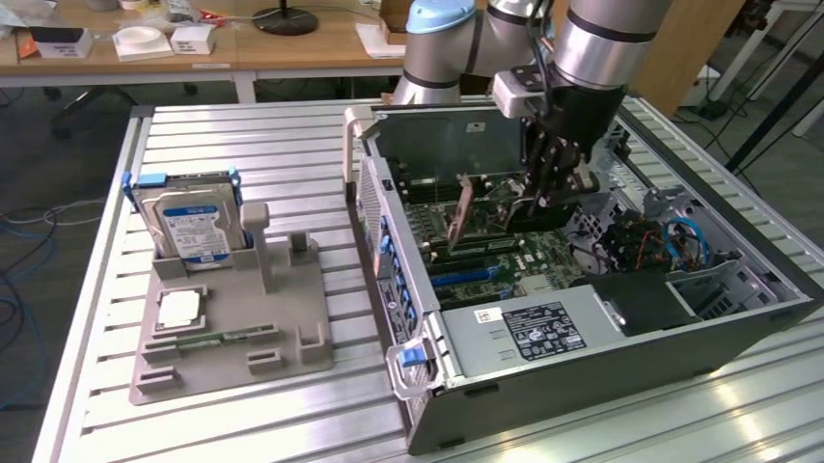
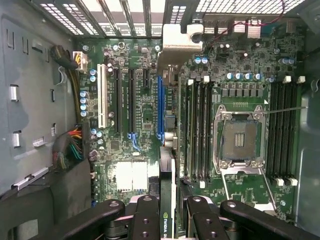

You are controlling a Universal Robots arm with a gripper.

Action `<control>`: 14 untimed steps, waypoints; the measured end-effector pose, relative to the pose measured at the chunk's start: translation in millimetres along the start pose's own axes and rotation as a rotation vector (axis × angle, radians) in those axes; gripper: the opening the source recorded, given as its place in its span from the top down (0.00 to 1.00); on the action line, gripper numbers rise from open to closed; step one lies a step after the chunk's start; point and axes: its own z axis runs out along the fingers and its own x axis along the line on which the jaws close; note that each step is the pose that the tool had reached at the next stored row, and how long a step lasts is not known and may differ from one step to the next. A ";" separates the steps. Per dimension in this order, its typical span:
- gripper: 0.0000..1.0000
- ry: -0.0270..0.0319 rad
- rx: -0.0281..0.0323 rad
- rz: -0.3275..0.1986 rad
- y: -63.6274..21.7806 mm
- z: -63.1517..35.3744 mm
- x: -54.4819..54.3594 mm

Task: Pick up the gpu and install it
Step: 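Insert the gpu into the slot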

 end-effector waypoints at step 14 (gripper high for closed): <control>0.74 -0.0001 0.0001 0.000 32.3 38.2 9.8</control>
